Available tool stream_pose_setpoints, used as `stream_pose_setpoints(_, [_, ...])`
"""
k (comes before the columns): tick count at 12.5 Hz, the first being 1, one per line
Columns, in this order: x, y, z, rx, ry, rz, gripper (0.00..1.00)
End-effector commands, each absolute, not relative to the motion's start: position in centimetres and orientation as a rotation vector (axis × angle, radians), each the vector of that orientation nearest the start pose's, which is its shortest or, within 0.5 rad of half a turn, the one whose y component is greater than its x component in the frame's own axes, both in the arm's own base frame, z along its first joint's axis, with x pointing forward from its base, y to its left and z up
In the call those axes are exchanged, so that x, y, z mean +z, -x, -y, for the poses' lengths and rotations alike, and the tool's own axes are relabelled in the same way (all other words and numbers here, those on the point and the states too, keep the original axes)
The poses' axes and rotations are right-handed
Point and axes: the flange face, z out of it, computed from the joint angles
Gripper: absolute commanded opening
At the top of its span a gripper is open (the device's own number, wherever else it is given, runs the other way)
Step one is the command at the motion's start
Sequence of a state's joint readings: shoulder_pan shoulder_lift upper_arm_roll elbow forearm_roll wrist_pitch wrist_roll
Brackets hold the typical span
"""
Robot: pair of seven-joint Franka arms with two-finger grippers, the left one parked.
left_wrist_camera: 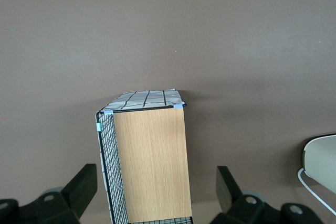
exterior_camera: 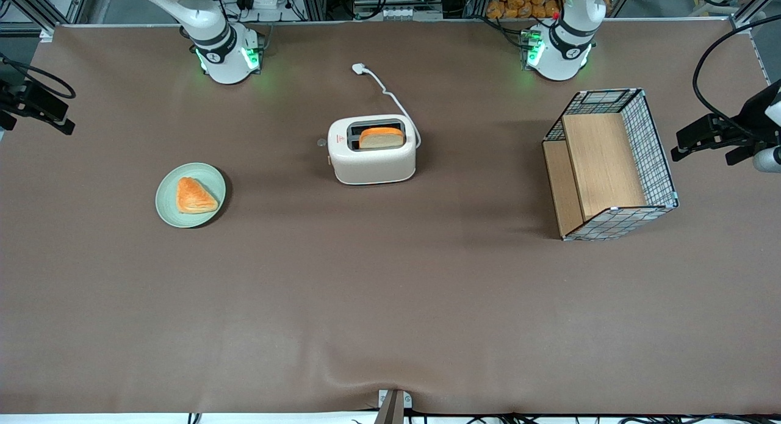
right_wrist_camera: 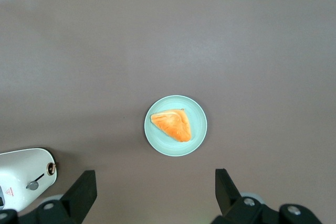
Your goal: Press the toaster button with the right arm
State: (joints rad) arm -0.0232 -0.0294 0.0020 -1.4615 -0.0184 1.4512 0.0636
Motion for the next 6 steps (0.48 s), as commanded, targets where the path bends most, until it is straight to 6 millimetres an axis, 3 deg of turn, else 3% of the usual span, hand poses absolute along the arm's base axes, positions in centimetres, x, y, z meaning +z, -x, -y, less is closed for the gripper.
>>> stream_pose_setpoints(1, [68.51, -52.75, 1.49, -0.044, 3.158, -0.118, 1.0])
stream_pose_setpoints(6, [68.22, -52.73, 1.57, -0.025, 3.158, -0.118, 1.0])
